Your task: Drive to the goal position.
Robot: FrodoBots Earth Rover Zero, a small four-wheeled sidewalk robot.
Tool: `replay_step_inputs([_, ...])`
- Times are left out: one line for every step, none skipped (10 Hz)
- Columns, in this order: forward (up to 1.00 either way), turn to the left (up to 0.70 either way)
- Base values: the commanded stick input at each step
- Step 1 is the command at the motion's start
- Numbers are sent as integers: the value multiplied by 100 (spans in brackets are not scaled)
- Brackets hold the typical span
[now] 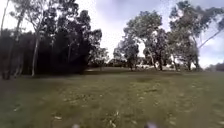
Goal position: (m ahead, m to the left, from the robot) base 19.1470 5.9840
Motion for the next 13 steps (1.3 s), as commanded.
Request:
replay_step_inputs([70, 0])
replay_step_inputs([70, -11])
replay_step_inputs([70, -23])
replay_step_inputs([70, -33])
replay_step_inputs([70, -33])
replay_step_inputs([70, -11])
replay_step_inputs([70, -4])
replay_step_inputs([70, 0])
replay_step_inputs([70, 0])
replay_step_inputs([70, 0])
replay_step_inputs([70, 0])
replay_step_inputs([70, 0])
replay_step_inputs([70, 0])
